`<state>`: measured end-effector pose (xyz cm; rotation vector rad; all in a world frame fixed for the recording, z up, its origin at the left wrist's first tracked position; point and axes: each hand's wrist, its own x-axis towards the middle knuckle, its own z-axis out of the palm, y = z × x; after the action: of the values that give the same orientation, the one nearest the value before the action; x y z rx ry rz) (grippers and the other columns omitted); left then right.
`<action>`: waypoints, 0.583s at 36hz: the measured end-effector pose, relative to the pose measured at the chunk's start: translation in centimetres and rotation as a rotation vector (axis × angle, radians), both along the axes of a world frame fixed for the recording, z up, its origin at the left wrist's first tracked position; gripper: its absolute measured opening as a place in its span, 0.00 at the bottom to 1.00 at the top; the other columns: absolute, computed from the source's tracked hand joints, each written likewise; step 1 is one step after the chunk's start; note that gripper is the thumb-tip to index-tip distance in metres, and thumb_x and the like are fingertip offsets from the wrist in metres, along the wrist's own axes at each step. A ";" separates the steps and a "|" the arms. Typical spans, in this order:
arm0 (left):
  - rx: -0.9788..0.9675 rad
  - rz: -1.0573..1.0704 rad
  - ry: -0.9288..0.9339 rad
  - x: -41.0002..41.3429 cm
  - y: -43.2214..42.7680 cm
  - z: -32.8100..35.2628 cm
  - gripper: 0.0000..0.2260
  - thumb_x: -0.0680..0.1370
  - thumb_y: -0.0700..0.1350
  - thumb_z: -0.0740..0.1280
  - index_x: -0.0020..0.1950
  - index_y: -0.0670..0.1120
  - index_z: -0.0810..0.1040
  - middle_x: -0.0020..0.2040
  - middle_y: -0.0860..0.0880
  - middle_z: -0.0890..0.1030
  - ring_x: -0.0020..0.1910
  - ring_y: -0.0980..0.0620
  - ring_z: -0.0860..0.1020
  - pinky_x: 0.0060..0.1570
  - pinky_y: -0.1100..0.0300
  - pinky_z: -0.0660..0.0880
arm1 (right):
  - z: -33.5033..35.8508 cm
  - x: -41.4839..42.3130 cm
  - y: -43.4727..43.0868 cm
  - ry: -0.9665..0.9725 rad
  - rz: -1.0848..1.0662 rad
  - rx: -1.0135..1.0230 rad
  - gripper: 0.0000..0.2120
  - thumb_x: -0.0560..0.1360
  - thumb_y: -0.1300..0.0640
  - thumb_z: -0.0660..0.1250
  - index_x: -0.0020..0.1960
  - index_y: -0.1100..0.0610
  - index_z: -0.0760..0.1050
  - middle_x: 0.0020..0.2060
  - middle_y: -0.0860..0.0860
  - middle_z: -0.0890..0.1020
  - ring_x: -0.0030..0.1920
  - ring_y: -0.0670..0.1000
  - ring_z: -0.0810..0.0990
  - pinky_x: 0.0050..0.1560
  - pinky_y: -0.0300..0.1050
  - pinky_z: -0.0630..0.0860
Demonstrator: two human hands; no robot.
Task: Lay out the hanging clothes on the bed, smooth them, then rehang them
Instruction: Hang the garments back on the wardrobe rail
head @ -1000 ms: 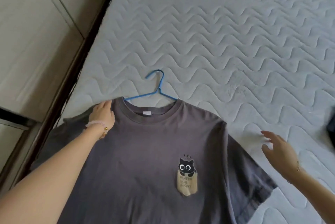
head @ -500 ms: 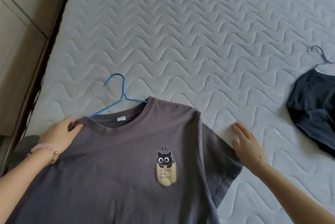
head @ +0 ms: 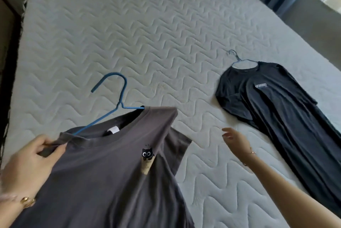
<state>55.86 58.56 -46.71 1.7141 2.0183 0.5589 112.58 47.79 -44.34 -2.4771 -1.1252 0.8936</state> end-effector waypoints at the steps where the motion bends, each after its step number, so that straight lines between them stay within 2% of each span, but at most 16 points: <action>1: -0.009 0.027 -0.046 5.1 -1.2 5.4 0.13 0.68 0.62 0.69 0.41 0.54 0.74 0.40 0.56 0.81 0.36 0.49 0.79 0.36 0.57 0.78 | 0.8 0.7 -0.7 0.020 -0.035 0.020 0.14 0.75 0.62 0.63 0.61 0.57 0.75 0.51 0.55 0.83 0.50 0.55 0.80 0.45 0.41 0.69; 3: -0.004 0.005 -0.023 12.1 -3.8 12.3 0.10 0.69 0.53 0.72 0.37 0.52 0.73 0.36 0.54 0.80 0.36 0.44 0.78 0.36 0.52 0.76 | 2.5 1.9 -2.3 0.072 -0.083 0.058 0.14 0.75 0.63 0.63 0.59 0.58 0.76 0.49 0.57 0.83 0.49 0.56 0.81 0.47 0.44 0.72; 4: -0.016 -0.004 -0.009 14.6 -5.0 14.6 0.11 0.70 0.50 0.73 0.35 0.51 0.73 0.33 0.53 0.79 0.37 0.42 0.78 0.35 0.52 0.74 | 3.3 2.5 -3.2 0.103 -0.103 0.075 0.13 0.75 0.64 0.63 0.59 0.59 0.76 0.48 0.58 0.83 0.48 0.56 0.81 0.48 0.46 0.74; 6: -0.021 0.002 -0.015 17.9 -6.6 16.7 0.10 0.71 0.46 0.73 0.35 0.49 0.73 0.34 0.50 0.80 0.39 0.40 0.78 0.34 0.53 0.70 | 4.8 3.7 -5.2 0.181 -0.148 0.119 0.13 0.75 0.64 0.62 0.59 0.59 0.76 0.45 0.57 0.83 0.46 0.55 0.81 0.47 0.46 0.74; 11: 0.025 0.049 -0.087 24.1 -11.6 19.8 0.11 0.71 0.47 0.73 0.34 0.50 0.72 0.36 0.47 0.82 0.41 0.41 0.80 0.36 0.53 0.72 | 8.1 7.1 -10.6 0.318 -0.177 0.152 0.12 0.75 0.66 0.61 0.56 0.60 0.77 0.42 0.55 0.84 0.43 0.52 0.81 0.48 0.48 0.76; 17: 0.102 0.148 -0.173 31.8 -20.0 24.4 0.11 0.72 0.46 0.71 0.34 0.46 0.72 0.32 0.48 0.80 0.37 0.40 0.78 0.35 0.51 0.73 | 11.1 11.6 -18.2 0.394 -0.125 0.117 0.10 0.75 0.67 0.60 0.53 0.60 0.77 0.42 0.58 0.83 0.38 0.50 0.80 0.36 0.38 0.72; 21: 0.149 0.153 -0.245 36.6 -24.1 26.6 0.12 0.73 0.43 0.71 0.34 0.49 0.71 0.34 0.47 0.79 0.36 0.44 0.77 0.35 0.55 0.71 | 11.9 15.5 -22.9 0.394 -0.118 0.099 0.10 0.75 0.65 0.62 0.51 0.58 0.79 0.38 0.53 0.84 0.38 0.51 0.82 0.40 0.41 0.74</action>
<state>92.44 34.47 -20.13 1.4949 1.9815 0.9441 128.07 24.91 -32.45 -2.1363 -0.8570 1.1911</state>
